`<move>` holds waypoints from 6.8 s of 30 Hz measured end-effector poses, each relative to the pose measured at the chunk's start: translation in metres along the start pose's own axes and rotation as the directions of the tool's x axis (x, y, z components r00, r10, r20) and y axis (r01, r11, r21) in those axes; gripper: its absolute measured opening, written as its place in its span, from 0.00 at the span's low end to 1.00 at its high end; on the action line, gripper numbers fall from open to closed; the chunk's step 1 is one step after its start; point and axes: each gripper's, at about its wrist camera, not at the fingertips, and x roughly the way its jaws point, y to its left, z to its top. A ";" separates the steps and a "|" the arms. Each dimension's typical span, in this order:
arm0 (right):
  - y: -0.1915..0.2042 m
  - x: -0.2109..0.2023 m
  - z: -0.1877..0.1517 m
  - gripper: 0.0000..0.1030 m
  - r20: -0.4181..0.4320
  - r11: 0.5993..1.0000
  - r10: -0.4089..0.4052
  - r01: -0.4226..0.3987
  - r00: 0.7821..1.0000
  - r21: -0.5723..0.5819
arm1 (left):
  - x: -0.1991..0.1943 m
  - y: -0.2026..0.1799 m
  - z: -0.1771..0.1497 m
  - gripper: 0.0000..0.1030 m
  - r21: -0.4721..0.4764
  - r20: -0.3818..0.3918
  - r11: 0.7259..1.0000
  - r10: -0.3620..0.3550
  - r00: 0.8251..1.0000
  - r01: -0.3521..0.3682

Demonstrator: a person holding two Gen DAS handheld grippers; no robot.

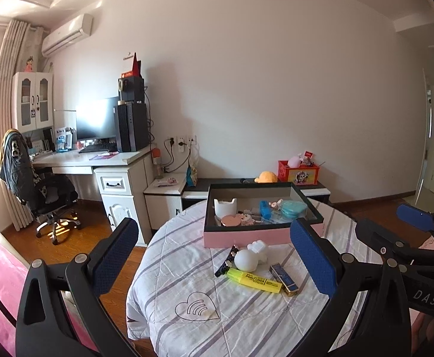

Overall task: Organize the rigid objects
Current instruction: 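Withdraw both tools from the pink box back over the bed, then grasp the yellow highlighter with the left tool while the right tool grasps the blue pen box, then lift the yellow highlighter and blue pen box over the pink box, then lower the highlighter and pen box into the box and release, then withdraw both tools from the pink box back over the bed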

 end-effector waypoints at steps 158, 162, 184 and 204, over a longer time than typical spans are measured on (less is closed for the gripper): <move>-0.032 0.112 0.031 0.20 0.031 0.995 0.014 -0.010 0.999 -0.102 | 0.152 -0.037 0.035 0.26 0.052 -0.129 0.993 -0.095 0.987 0.103; -0.044 0.166 0.036 0.20 -0.027 0.993 -0.004 0.001 1.000 -0.117 | 0.220 -0.035 0.040 0.26 0.070 -0.202 0.992 -0.092 0.975 0.108; -0.104 0.318 0.017 0.21 -0.290 0.993 -0.114 0.097 0.950 -0.073 | 0.373 -0.053 0.020 0.51 0.119 -0.435 0.983 -0.074 0.897 0.139; -0.081 0.251 0.031 0.79 -0.252 1.000 0.001 -0.005 0.968 -0.016 | 0.252 -0.029 0.038 1.00 0.068 -0.270 0.993 -0.071 0.960 0.093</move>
